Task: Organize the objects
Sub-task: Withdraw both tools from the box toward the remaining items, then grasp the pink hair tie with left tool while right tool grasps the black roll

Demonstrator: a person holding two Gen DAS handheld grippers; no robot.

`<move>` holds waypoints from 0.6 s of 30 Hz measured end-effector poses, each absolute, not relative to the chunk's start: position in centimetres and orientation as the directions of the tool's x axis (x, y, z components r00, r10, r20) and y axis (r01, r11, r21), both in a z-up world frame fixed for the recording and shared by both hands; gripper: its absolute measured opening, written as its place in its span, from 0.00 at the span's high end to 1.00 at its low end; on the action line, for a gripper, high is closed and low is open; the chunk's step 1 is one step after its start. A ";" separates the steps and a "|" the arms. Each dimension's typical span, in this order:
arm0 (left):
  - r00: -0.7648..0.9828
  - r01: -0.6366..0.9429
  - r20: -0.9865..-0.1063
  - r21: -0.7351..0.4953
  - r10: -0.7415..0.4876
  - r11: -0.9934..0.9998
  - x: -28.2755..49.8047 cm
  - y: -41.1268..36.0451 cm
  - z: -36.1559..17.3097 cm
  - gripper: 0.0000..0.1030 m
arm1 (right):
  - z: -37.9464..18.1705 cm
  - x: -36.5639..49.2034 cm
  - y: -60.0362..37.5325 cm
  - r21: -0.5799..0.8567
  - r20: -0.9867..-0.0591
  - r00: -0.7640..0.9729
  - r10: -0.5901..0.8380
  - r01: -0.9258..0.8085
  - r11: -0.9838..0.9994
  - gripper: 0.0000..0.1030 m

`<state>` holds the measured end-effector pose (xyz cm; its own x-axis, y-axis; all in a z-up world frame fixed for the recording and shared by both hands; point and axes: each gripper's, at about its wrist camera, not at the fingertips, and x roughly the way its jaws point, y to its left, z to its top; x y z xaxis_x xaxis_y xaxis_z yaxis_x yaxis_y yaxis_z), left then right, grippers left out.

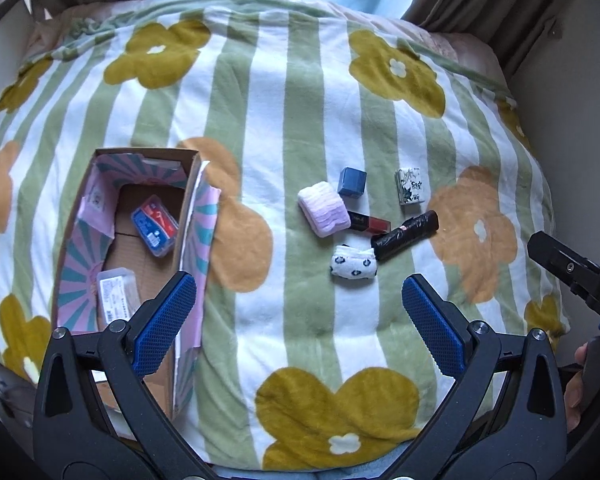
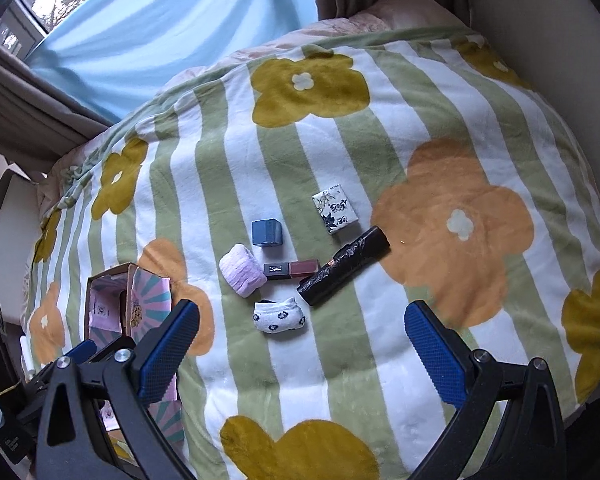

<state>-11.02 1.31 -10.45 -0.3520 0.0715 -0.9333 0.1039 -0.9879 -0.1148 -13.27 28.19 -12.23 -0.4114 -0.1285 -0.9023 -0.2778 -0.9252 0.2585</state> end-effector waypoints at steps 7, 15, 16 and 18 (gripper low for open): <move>-0.265 0.138 -0.957 -0.160 0.119 -0.978 -16.2 2.1 -16.4 0.00 | -18.2 -16.5 30.8 0.307 -0.916 -0.376 -0.138 -0.439 -0.845 0.03; -0.195 0.198 -0.968 -0.197 0.158 -0.960 -21.9 2.7 -23.0 0.02 | -25.0 -19.6 31.6 0.326 -0.938 -0.294 -0.183 -0.571 -0.754 0.21; -0.187 0.198 -0.970 -0.192 0.156 -0.961 -22.5 2.9 -23.7 0.02 | -25.8 -19.9 31.7 0.326 -0.940 -0.284 -0.188 -0.589 -0.740 0.21; -0.165 0.194 -0.975 -0.181 0.149 -0.964 -23.7 3.2 -25.0 0.02 | -27.1 -20.5 31.8 0.318 -0.945 -0.265 -0.190 -0.619 -0.718 0.28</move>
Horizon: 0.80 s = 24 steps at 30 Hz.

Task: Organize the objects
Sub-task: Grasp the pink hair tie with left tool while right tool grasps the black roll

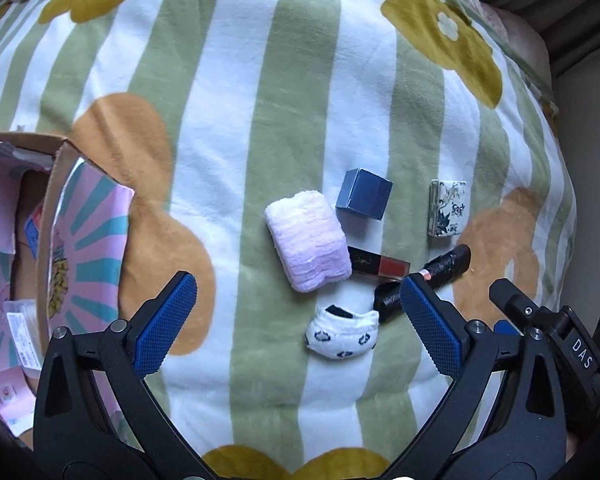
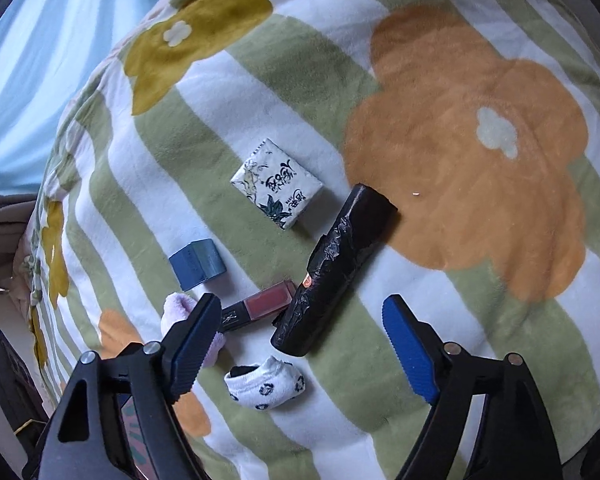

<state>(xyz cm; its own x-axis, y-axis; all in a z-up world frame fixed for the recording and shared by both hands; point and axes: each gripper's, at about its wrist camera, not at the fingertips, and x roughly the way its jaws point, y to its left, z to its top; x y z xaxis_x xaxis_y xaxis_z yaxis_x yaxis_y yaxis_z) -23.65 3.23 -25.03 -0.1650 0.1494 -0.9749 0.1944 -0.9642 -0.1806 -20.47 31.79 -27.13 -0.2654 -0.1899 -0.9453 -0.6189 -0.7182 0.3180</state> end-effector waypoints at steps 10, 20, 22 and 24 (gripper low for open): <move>-0.049 0.213 -0.989 -0.148 0.141 -0.966 -27.1 3.7 -31.3 0.03 | -32.2 -21.7 33.7 0.267 -0.962 -0.175 -0.210 -0.762 -0.590 0.42; 0.023 0.237 -0.986 -0.157 0.167 -0.959 -28.7 4.0 -34.4 0.30 | -34.9 -20.9 35.4 0.254 -0.954 -0.138 -0.265 -0.842 -0.476 0.66; 0.034 0.239 -0.984 -0.163 0.176 -0.957 -28.7 4.1 -34.8 0.36 | -35.1 -20.6 35.8 0.263 -0.950 -0.146 -0.275 -0.851 -0.454 0.68; 0.028 0.240 -0.983 -0.172 0.184 -0.955 -28.8 4.1 -34.9 0.44 | -35.2 -20.4 36.1 0.268 -0.947 -0.152 -0.282 -0.859 -0.437 0.70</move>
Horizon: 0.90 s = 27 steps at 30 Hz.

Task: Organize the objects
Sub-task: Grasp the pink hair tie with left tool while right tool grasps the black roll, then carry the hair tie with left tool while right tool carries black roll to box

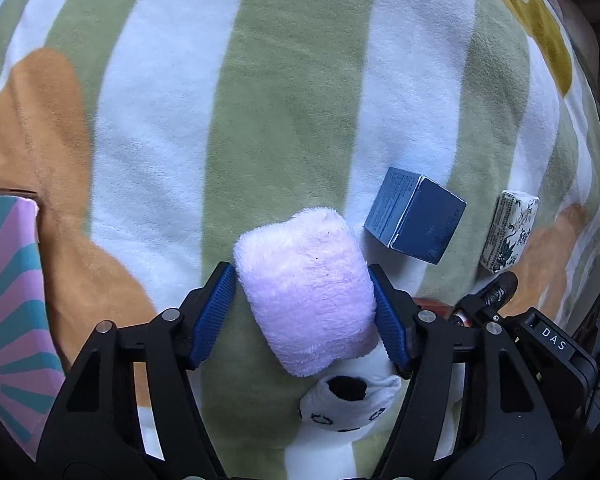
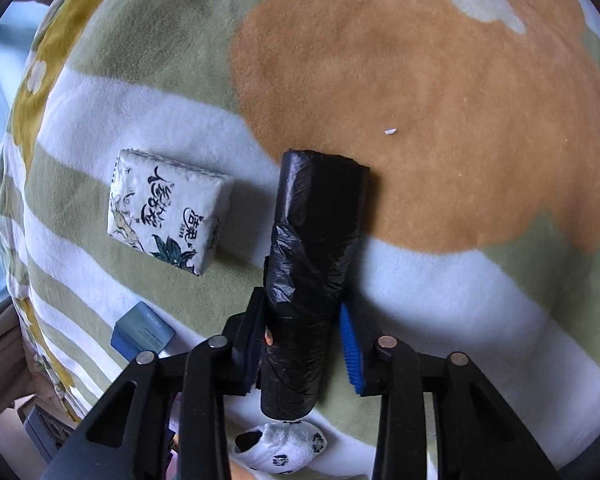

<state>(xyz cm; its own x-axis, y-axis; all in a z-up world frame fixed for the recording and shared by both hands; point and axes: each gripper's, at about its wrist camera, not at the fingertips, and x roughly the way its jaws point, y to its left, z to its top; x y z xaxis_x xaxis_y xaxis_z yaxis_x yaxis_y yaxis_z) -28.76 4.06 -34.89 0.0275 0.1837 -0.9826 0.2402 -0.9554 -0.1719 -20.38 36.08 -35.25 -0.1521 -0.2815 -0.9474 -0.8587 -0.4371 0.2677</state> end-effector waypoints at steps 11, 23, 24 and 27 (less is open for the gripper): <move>-0.013 0.225 -0.980 -0.196 0.198 -0.955 -28.8 4.0 -33.9 0.57 | -34.2 -18.7 37.8 0.291 -0.943 -0.183 -0.280 -0.861 -0.417 0.72; -0.078 0.185 -0.979 -0.202 0.190 -0.962 -27.8 4.0 -29.5 0.57 | -28.4 -17.2 39.7 0.321 -0.946 -0.231 -0.227 -0.770 -0.551 0.72; -0.086 0.180 -0.978 -0.202 0.189 -0.963 -27.6 4.0 -28.9 0.57 | -27.5 -17.4 39.3 0.321 -0.946 -0.236 -0.221 -0.756 -0.570 0.72; -0.110 0.154 -0.978 -0.195 0.179 -0.969 -26.9 3.9 -27.1 0.57 | -24.5 -17.1 37.1 0.325 -0.946 -0.250 -0.208 -0.699 -0.637 0.72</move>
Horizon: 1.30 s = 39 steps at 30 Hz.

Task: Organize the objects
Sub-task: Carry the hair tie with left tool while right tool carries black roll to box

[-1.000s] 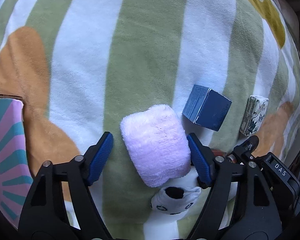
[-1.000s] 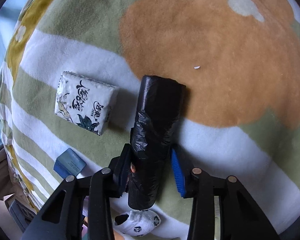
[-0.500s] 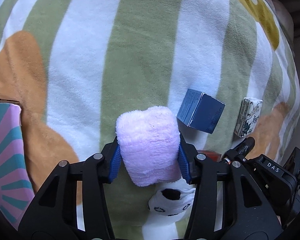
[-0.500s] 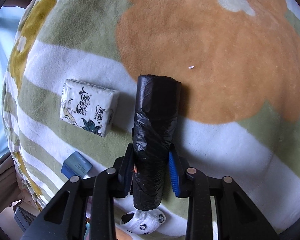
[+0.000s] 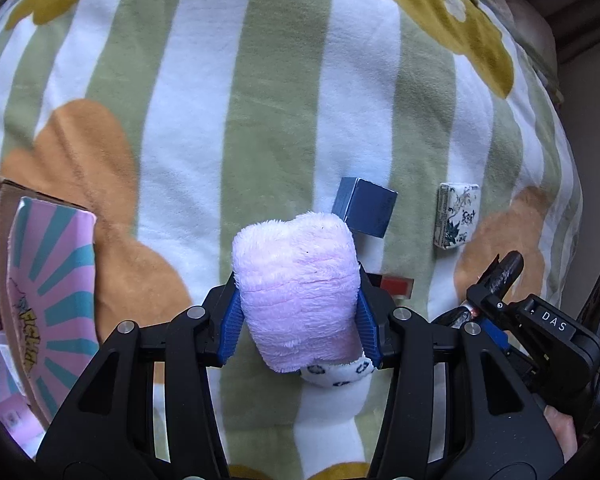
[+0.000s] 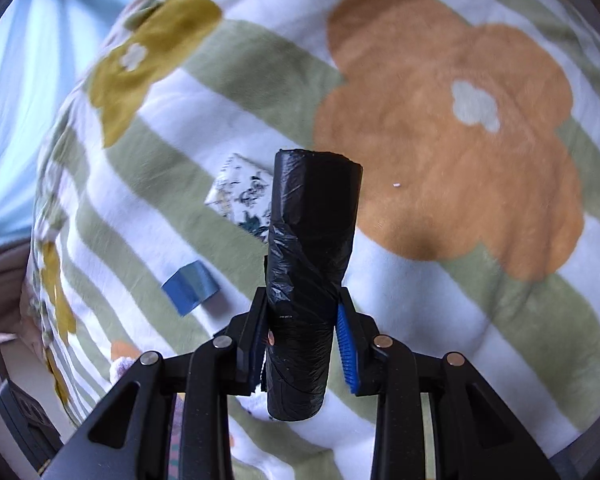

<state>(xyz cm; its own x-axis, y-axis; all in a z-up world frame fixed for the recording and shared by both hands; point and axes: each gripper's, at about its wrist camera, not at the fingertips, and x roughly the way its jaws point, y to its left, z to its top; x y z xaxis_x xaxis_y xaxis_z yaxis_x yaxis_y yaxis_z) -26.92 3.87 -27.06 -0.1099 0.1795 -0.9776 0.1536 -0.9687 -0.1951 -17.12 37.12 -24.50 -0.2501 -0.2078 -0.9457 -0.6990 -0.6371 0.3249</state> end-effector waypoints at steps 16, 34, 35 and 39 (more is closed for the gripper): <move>-0.245 0.063 -0.963 -0.129 0.110 -0.990 -16.7 1.5 -16.7 0.57 | -16.1 -14.3 27.4 0.219 -0.952 -0.260 -0.161 -0.212 -0.952 0.72; -0.339 0.093 -0.939 -0.084 0.047 -0.992 -4.7 0.3 -11.9 0.57 | -12.3 -6.8 22.0 0.146 -0.944 -0.290 -0.159 0.065 -0.987 0.72; -0.340 0.102 -0.939 -0.084 0.045 -0.991 -4.3 0.1 -11.9 0.57 | -12.2 -6.7 21.9 0.147 -0.943 -0.292 -0.161 0.069 -0.987 0.72; -0.345 0.140 -0.938 -0.097 0.043 -0.985 -2.8 -0.9 -11.7 0.57 | -11.5 -6.5 20.9 0.151 -0.939 -0.298 -0.173 0.096 -0.984 0.72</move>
<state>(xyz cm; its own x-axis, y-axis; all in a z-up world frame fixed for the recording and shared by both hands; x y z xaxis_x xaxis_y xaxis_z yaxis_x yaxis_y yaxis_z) -2.79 -0.93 -11.71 -0.3450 0.0435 -0.9376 0.1405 -0.9853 -0.0973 -6.46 20.89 -11.52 -0.2976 -0.1732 -0.9388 0.0957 -0.9839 0.1511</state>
